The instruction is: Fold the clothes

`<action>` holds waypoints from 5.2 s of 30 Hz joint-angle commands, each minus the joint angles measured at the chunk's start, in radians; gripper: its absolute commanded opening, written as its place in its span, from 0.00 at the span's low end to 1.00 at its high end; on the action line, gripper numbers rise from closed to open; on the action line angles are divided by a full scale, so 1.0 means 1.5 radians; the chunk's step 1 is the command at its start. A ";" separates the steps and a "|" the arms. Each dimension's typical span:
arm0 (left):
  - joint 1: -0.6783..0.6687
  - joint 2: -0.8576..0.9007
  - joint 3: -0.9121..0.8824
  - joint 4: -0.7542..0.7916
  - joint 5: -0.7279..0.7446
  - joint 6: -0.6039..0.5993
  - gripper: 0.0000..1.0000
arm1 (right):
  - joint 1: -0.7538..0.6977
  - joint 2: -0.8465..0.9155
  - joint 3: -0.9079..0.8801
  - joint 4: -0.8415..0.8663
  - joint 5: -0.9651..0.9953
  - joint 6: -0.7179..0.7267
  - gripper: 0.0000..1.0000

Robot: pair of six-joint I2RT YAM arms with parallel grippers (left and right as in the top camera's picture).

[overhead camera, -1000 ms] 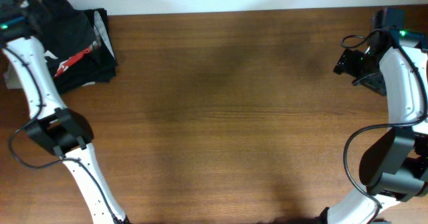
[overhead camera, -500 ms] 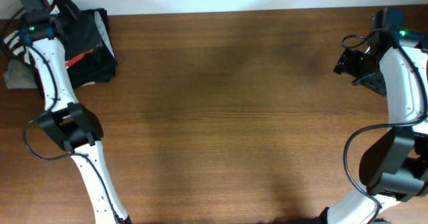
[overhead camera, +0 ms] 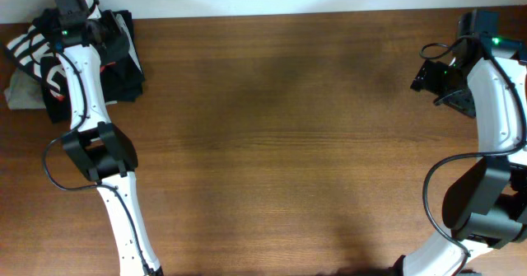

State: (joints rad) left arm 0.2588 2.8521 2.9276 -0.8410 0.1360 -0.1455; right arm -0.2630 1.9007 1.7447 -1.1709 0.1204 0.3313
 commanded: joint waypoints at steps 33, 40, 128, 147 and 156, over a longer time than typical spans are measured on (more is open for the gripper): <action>0.001 -0.520 -0.005 -0.496 0.134 0.013 0.99 | 0.023 -0.316 0.008 0.101 -0.317 -0.003 0.99; 0.001 -0.520 -0.005 -0.500 0.134 0.013 0.99 | 0.023 -0.451 0.008 -0.049 -0.319 -0.004 0.99; -0.001 -0.520 -0.005 -0.501 0.134 0.013 0.99 | 0.097 -1.265 -1.159 0.743 -0.247 -0.109 0.99; -0.003 -1.257 -1.128 -0.265 0.079 0.013 0.99 | 0.097 -1.265 -1.159 0.743 -0.247 -0.109 0.99; -0.128 -1.613 -1.724 0.478 0.107 0.002 0.99 | 0.097 -1.265 -1.159 0.743 -0.247 -0.109 0.99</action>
State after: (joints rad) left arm 0.1127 0.5335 0.5510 -0.3149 0.2848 -0.1318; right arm -0.1242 0.0101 0.0109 -0.0513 -0.2371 0.1783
